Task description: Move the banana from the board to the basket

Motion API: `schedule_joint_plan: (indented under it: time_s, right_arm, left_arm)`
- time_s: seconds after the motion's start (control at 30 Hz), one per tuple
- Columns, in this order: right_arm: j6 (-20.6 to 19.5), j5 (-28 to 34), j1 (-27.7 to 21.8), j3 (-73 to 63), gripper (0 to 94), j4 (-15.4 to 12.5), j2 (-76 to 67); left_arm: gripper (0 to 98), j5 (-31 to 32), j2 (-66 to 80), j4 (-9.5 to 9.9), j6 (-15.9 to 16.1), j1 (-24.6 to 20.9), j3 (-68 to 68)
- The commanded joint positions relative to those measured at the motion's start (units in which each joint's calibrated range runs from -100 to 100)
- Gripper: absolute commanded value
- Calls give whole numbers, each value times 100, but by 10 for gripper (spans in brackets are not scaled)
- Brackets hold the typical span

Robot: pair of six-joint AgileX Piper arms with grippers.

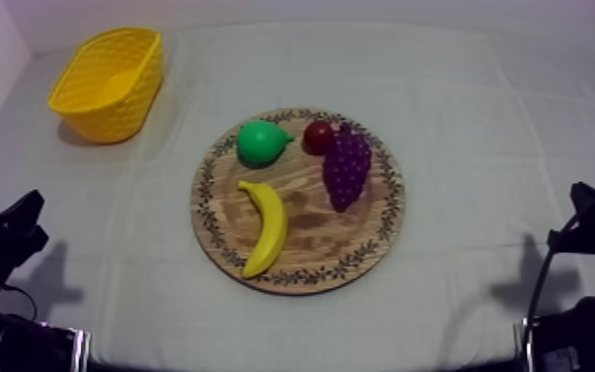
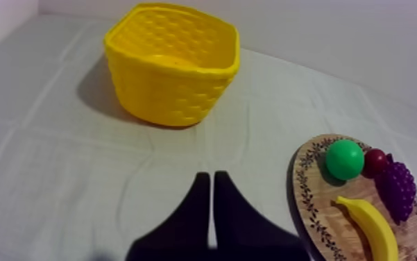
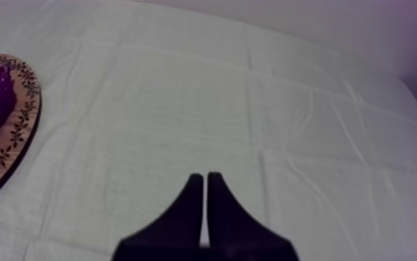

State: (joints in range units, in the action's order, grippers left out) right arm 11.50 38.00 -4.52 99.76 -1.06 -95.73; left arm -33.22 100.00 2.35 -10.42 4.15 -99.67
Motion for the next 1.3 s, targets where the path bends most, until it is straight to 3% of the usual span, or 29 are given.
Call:
schedule_joint_plan:
  time_s: [0.0,0.6,0.9,1.27]
  right_arm:
    - [0,-2,0,2,3,1,-2]
    - [0,-2,0,2,3,1,-2]
    - [0,-2,0,2,3,1,-2]
    - [0,-2,0,2,3,1,-2]
  left_arm:
    - [1,-1,0,-3,4,30,1]
    - [1,-1,0,-3,276,30,1]
    - [1,-1,0,-3,168,30,1]
    - [4,18,-17,-16,253,-22,-8]
